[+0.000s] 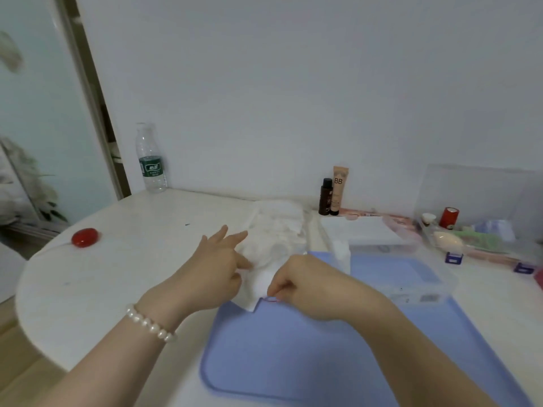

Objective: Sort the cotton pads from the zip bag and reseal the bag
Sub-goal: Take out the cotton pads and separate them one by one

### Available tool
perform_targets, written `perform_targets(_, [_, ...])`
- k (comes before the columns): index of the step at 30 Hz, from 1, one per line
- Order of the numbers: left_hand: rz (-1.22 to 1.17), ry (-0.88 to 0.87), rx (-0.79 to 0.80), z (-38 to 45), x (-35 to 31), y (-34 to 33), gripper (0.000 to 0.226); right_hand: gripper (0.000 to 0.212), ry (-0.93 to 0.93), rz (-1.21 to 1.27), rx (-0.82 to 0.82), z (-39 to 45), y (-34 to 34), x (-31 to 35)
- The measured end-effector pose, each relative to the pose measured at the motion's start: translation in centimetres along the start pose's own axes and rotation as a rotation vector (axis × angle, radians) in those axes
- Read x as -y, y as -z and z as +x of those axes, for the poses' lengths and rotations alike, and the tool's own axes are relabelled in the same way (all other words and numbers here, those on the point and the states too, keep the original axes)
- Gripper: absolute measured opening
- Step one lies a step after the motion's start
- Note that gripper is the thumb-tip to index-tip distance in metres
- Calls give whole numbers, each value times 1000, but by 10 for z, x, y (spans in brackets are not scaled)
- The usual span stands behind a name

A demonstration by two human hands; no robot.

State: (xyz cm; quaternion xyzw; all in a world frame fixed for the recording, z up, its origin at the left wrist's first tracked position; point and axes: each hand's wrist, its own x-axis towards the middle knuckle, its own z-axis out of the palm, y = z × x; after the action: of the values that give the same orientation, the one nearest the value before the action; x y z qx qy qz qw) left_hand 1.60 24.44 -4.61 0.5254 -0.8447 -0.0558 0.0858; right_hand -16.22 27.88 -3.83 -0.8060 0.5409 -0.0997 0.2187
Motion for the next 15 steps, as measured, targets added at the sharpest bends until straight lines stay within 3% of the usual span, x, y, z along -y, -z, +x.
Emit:
perform_targets(3, [-144, -8, -138, -5, 3, -14, 57, 22, -88, -116, -114, 16, -19, -9])
perform_targets(6, [-248, -53, -261, -4, 5, -24, 60, 23, -117, -77, -290, 21, -28, -14])
perform_targets(9, [-353, -54, -316, 1, 7, -29, 61, 43, -113, 3, -405, 19, -32, -17])
perform_targets(12, [-344, -68, -341, 4, 6, -34, 60, 63, -84, 26, -412, 19, -34, -21])
perform_targets(15, [-295, -101, -387, 3, 1, -36, 45, 77, -125, -198, -318, 21, -37, -27])
